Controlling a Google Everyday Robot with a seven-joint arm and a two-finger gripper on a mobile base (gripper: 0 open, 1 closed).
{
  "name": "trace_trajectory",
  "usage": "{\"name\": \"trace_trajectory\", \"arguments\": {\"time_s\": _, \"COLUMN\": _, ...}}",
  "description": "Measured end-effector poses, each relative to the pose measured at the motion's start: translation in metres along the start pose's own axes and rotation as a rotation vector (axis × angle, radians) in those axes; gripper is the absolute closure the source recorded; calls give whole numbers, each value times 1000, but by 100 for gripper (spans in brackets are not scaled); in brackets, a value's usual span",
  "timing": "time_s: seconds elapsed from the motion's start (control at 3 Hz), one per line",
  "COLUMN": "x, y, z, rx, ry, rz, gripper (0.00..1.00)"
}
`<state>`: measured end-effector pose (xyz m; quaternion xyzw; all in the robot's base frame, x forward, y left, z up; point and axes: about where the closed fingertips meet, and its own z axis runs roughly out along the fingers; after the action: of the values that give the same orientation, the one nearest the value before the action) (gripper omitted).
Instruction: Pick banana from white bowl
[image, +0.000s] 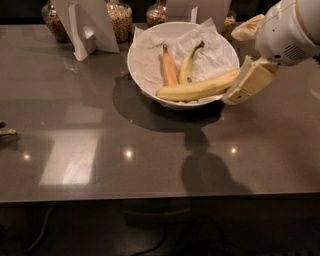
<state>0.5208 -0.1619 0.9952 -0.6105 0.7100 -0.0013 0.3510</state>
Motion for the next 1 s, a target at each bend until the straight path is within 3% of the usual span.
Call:
{"name": "trace_trajectory", "arguments": {"time_s": 0.33, "x": -14, "y": -9, "z": 18, "rx": -10, "ry": -19, "rz": -36, "gripper": 42}}
{"name": "trace_trajectory", "arguments": {"time_s": 0.67, "x": -28, "y": -12, "z": 35, "rx": -29, "ry": -34, "rz": -69, "gripper": 54}}
{"name": "trace_trajectory", "arguments": {"time_s": 1.0, "x": -38, "y": -14, "z": 48, "rx": -40, "ry": -44, "rz": -93, "gripper": 53}}
